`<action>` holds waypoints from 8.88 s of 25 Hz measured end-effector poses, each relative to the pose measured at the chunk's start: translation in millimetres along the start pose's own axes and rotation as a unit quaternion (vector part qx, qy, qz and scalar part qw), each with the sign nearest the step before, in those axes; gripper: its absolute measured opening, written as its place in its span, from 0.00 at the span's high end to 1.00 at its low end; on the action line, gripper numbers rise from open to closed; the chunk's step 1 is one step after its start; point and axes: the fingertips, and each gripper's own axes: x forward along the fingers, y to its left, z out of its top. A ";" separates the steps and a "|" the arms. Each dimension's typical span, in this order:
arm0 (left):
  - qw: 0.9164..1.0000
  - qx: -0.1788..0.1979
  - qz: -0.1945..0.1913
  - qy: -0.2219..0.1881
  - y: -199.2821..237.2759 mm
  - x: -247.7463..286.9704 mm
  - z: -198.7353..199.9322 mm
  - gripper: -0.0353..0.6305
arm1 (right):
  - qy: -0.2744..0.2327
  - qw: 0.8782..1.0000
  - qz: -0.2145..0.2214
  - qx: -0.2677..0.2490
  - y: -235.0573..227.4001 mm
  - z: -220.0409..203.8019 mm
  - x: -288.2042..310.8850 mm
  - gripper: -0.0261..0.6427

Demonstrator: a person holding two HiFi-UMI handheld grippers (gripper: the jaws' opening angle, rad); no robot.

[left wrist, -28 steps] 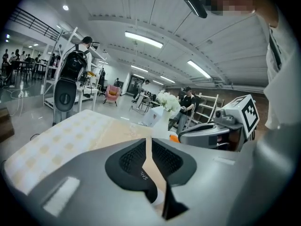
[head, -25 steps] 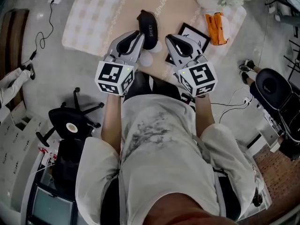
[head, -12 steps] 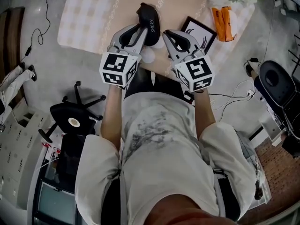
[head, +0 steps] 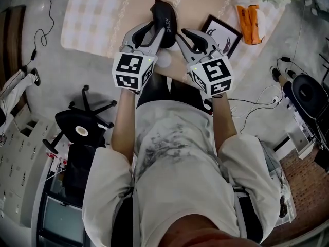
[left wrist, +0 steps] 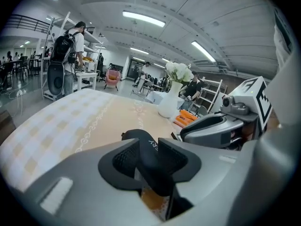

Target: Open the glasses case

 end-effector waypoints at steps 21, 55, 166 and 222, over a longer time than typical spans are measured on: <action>1.000 -0.011 0.022 0.000 14.2 1.8 -4.2 0.70 | 0.041 0.998 0.036 -0.007 21.2 -28.1 35.6 0.77; 0.999 -0.043 0.030 0.004 46.4 -8.5 -4.3 0.63 | 0.020 0.989 0.082 -0.119 82.8 -6.1 37.8 0.77; 0.997 0.064 -0.043 0.018 -12.8 -52.3 -57.3 0.50 | -0.005 0.994 0.081 -0.078 25.4 4.2 46.4 0.87; 0.986 0.147 0.002 0.084 -25.3 -20.3 -61.1 0.53 | 0.068 0.919 0.085 -0.378 94.1 0.2 23.7 0.91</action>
